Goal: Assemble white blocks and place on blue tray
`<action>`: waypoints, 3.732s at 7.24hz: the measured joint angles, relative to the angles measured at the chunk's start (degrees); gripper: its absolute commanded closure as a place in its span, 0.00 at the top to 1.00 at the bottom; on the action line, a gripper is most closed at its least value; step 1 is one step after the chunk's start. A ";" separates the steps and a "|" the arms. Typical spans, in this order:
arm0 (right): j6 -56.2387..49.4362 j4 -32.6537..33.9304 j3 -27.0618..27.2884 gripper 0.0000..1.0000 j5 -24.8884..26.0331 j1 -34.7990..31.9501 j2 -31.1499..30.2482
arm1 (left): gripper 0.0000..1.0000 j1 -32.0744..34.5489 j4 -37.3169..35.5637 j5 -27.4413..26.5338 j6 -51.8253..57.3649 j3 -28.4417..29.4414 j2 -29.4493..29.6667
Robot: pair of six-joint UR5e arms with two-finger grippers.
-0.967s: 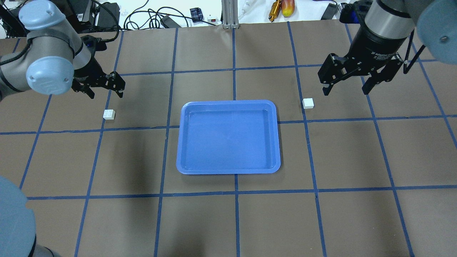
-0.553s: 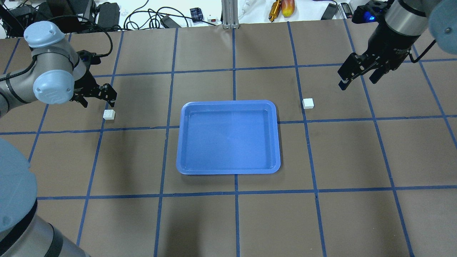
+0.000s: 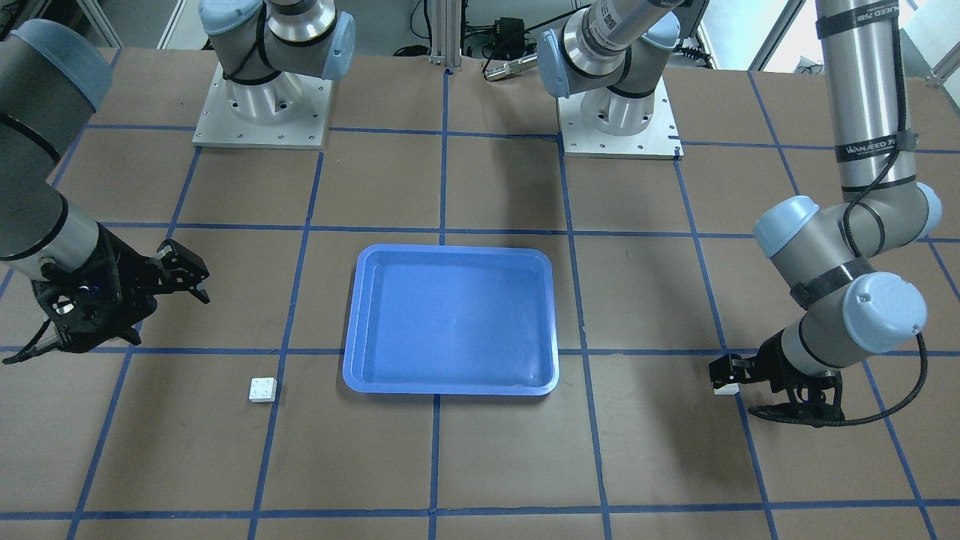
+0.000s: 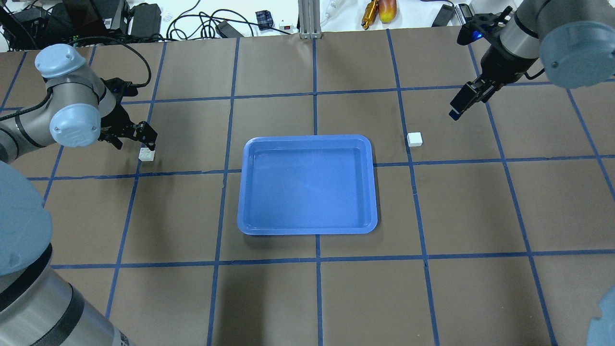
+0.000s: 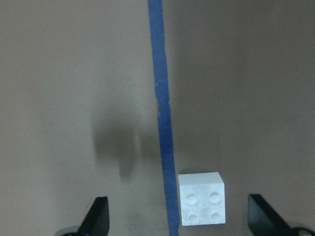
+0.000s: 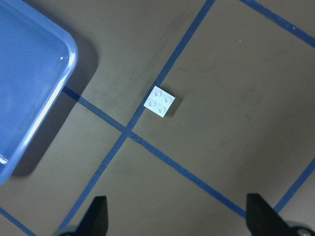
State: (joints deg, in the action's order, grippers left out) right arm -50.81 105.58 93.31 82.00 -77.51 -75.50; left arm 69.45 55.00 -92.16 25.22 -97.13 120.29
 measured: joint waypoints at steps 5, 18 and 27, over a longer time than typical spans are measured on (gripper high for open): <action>-21.72 6.98 3.81 1.00 -1.16 0.82 3.12 | 0.26 0.25 0.96 -0.07 -3.89 -0.13 0.38; -53.24 14.32 4.22 1.00 -21.39 4.01 16.90 | 0.00 37.07 6.58 8.18 -43.71 -0.49 -7.58; -55.22 13.59 4.97 0.72 -21.36 3.43 18.41 | 0.09 41.77 -0.04 5.54 -50.21 -3.97 -3.02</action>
State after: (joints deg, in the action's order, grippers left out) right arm -106.04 119.17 98.28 60.64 -74.08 -57.09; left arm 111.22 54.96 -86.62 -24.99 -101.10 117.27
